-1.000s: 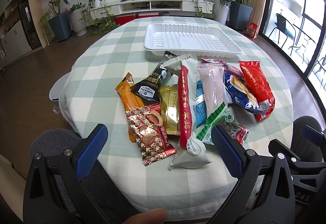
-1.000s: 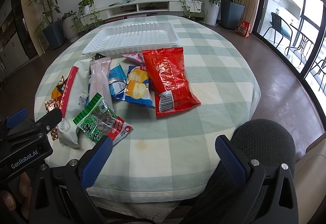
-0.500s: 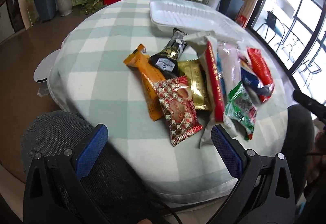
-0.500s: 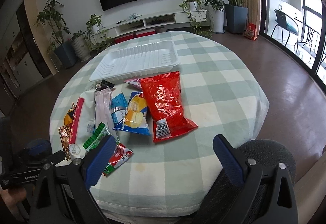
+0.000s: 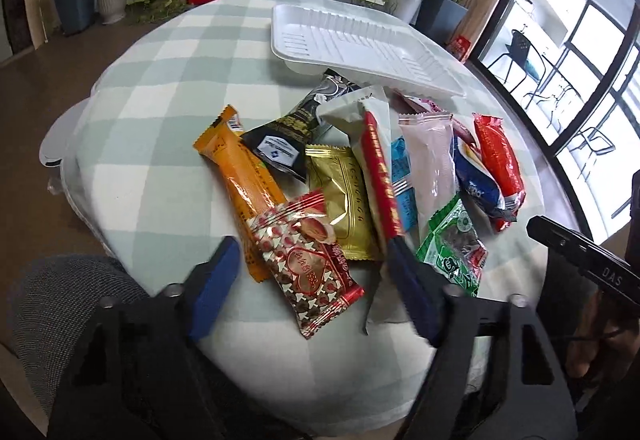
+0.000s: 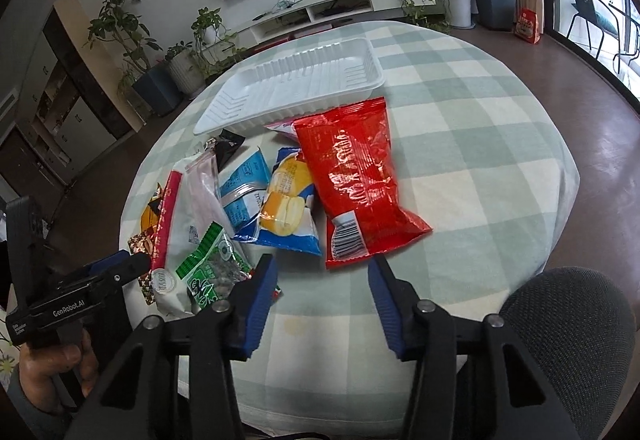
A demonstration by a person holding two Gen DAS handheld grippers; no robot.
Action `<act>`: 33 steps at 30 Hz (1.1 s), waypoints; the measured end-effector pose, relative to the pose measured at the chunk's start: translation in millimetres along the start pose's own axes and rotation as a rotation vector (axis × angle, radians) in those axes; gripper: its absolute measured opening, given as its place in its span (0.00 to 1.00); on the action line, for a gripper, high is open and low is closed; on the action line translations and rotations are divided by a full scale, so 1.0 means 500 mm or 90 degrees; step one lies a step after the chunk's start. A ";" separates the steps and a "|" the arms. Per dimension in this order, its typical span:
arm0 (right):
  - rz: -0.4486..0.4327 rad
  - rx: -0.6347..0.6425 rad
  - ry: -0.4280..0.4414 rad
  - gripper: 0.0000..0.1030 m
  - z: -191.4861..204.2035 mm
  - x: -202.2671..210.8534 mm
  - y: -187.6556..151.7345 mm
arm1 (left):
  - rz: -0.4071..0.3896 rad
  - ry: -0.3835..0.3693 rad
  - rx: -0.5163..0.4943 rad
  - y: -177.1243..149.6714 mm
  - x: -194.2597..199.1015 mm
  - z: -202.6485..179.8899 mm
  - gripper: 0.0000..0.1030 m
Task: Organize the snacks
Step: 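Grasp the red-and-white wafer packet with the left tool while the right tool grasps the green seaweed packet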
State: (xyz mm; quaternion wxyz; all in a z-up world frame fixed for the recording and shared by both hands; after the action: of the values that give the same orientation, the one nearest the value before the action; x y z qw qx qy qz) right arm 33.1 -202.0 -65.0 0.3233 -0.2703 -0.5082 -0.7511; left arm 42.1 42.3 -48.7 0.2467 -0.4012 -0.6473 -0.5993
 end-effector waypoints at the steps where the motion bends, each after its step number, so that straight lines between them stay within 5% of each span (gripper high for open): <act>1: 0.005 -0.002 -0.001 0.50 -0.001 -0.005 -0.002 | 0.008 0.007 0.000 0.000 -0.002 0.000 0.57; 18: 0.016 0.008 -0.011 0.51 0.011 -0.018 -0.011 | 0.045 0.044 -0.008 -0.017 -0.044 -0.002 0.53; 21: 0.015 0.013 -0.011 0.51 0.014 -0.019 -0.012 | 0.039 0.025 -0.004 -0.016 -0.043 0.004 0.29; 33: 0.000 0.000 -0.025 0.51 0.003 -0.011 -0.006 | 0.034 -0.031 -0.040 -0.024 -0.023 -0.005 0.17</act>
State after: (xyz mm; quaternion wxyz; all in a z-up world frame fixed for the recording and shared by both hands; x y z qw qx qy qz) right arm 34.6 -198.7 -70.5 0.3130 -0.2850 -0.5148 -0.7455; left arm 38.2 37.7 -64.5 0.2342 -0.4406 -0.6229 -0.6025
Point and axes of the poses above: each gripper's, at about its wrist camera, not at the fingertips, and x roughly against the way its jaws point, z to its left, y to its top, the point moved 2 cm from there along -x, roughly the way its jaws point, and after that the axes turned 5 degrees about -x, right-handed, at the moved point
